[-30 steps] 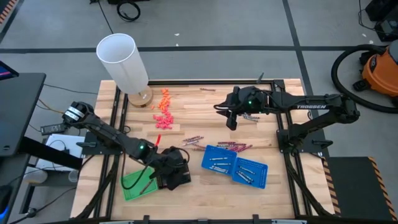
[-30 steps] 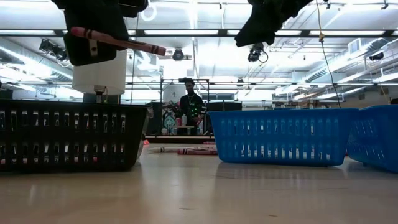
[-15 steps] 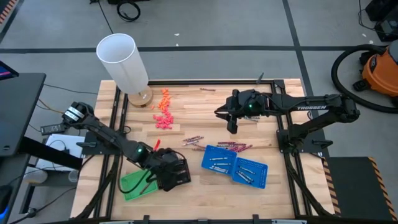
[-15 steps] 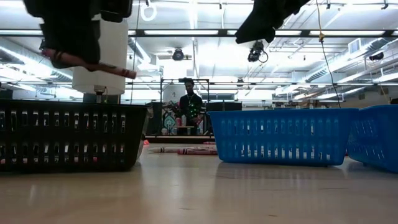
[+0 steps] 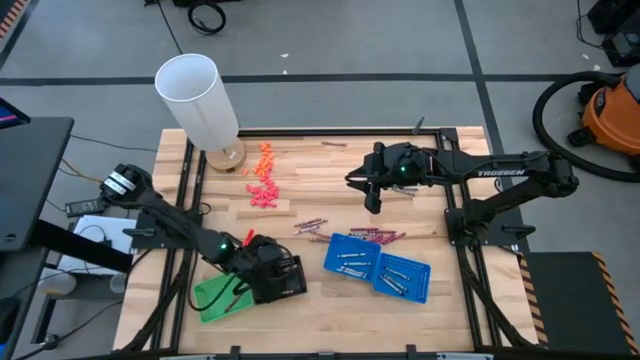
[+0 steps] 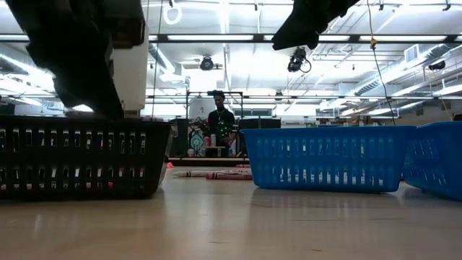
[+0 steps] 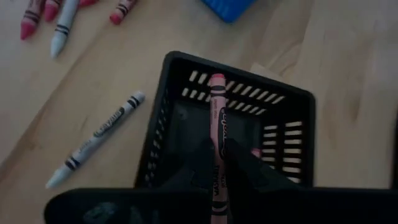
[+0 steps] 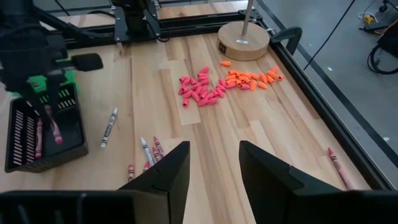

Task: Sort crayons
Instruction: Put the pink crayon into the black bin

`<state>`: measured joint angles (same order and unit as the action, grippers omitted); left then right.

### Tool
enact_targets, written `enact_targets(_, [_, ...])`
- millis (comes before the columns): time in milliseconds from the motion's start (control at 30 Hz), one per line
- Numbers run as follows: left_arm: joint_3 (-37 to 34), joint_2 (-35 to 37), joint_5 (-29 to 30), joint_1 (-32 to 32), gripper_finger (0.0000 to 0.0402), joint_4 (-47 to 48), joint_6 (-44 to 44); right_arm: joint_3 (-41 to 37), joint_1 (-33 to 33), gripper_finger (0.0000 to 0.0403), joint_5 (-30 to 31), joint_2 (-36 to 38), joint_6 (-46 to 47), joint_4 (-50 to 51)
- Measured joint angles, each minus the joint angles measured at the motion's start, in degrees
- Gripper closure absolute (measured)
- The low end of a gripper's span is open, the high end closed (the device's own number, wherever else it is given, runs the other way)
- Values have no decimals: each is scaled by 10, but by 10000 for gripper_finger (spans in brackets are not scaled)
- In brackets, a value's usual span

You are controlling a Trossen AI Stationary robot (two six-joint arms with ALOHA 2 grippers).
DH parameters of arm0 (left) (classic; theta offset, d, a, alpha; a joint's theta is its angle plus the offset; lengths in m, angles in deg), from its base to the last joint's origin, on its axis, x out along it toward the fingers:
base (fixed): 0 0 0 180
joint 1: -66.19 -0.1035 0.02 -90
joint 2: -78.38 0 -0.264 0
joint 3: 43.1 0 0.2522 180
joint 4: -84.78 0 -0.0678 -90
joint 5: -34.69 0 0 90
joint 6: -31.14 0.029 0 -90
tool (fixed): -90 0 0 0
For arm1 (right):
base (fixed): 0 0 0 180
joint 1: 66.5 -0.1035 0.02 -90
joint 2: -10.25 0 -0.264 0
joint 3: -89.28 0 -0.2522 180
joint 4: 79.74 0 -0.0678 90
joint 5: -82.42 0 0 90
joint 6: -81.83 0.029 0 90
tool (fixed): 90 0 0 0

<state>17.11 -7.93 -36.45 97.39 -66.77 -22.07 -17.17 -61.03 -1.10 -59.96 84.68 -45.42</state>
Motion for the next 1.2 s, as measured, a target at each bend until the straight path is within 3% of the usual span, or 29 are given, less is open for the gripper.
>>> enact_targets(433, [-60,-5,-6,-19,372,-51,16,0,0,257,0,0,2,0])
enact_targets(833, [-44,-9,-24,-16,234,-81,18,0,0,257,0,0,2,-22])
enact_targets(1200, [38,-6,-58,-17,222,-51,8,0,0,257,18,0,-34,-70])
